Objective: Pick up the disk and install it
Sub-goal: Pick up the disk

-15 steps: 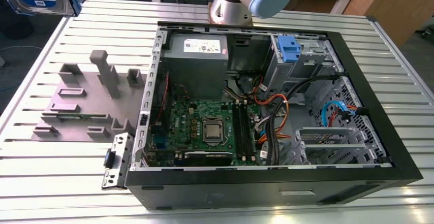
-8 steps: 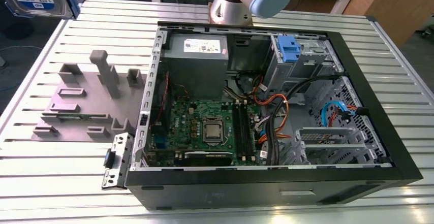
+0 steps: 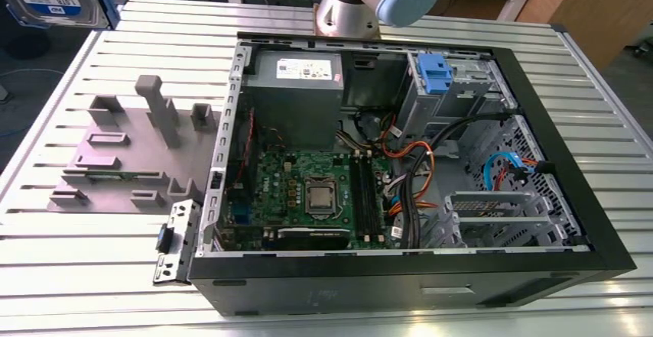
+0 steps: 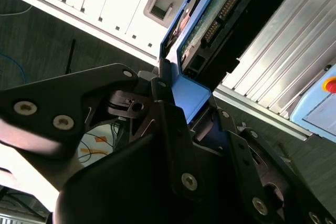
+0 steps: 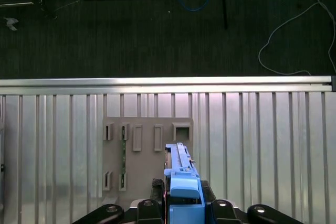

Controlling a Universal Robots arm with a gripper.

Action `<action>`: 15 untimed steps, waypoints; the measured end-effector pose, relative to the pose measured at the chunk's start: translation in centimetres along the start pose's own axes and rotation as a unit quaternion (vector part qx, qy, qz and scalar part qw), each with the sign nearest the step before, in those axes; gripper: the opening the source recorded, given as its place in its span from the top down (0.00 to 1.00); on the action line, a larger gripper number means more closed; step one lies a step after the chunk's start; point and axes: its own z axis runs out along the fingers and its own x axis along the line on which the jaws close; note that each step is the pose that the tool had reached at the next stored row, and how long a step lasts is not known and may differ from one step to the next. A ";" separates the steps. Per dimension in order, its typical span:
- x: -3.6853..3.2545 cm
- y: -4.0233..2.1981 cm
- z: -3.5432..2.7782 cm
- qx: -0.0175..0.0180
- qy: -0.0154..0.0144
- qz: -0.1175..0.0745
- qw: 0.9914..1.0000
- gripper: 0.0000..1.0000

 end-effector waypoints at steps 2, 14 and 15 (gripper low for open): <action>0.00 -0.12 -0.01 0.000 0.000 0.000 1.000 0.64; -0.01 -0.46 -0.02 0.000 0.000 0.000 1.000 0.64; -0.01 -0.48 -0.02 0.000 0.000 0.000 1.000 0.64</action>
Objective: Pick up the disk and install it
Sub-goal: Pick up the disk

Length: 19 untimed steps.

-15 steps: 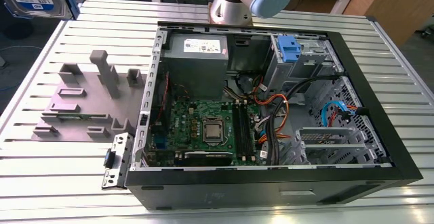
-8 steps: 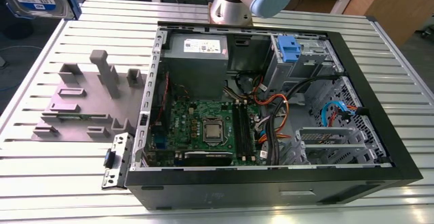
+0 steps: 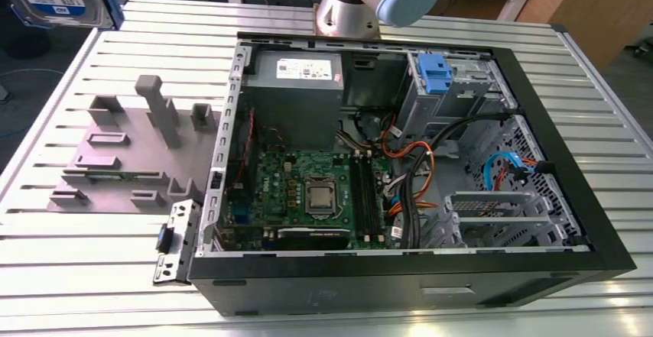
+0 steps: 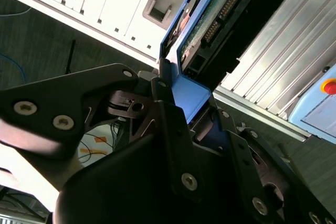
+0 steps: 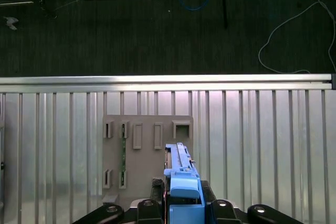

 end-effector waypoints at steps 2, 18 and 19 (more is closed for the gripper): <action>0.00 -0.04 0.00 0.000 0.000 0.000 1.000 0.64; -0.01 -0.46 -0.01 0.000 0.000 0.000 1.000 0.64; -0.01 -0.49 -0.01 0.000 0.000 0.000 1.000 0.64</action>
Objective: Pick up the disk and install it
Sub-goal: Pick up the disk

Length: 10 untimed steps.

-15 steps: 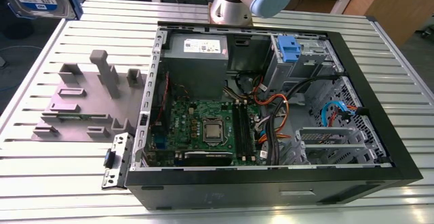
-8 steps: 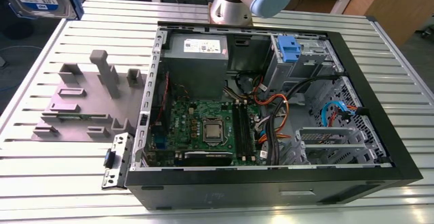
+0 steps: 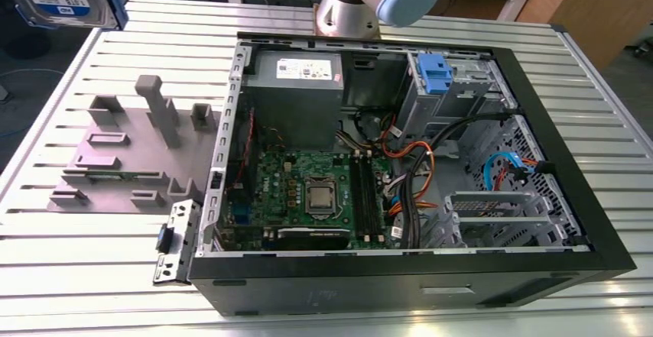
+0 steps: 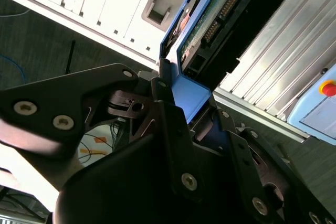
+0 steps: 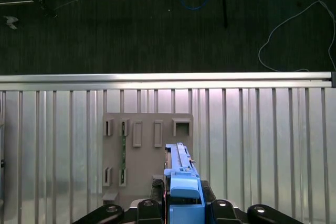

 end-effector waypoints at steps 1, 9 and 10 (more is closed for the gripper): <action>0.00 -0.03 0.00 0.000 0.000 0.000 1.000 0.64; -0.01 -0.26 0.00 0.000 0.000 0.000 1.000 0.64; -0.01 -0.29 0.00 0.000 0.000 0.000 1.000 0.64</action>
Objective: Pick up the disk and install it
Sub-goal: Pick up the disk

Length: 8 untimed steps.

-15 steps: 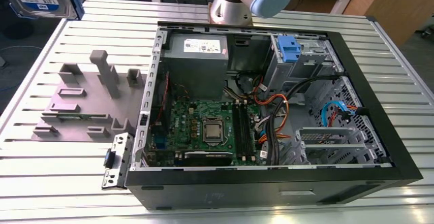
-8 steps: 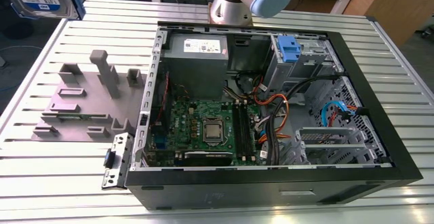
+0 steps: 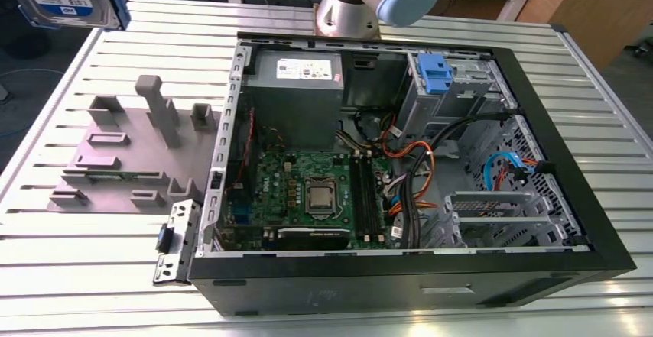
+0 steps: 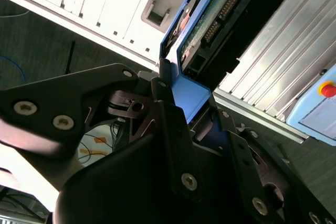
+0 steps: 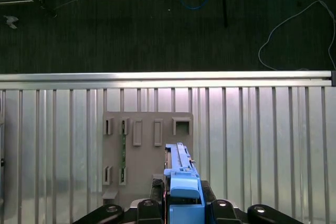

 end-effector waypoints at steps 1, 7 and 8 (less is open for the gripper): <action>0.00 -0.04 -0.01 0.000 0.000 0.000 1.000 0.64; -0.01 -0.29 -0.01 0.000 0.000 0.000 1.000 0.64; -0.01 -0.34 -0.01 0.000 0.000 0.000 1.000 0.64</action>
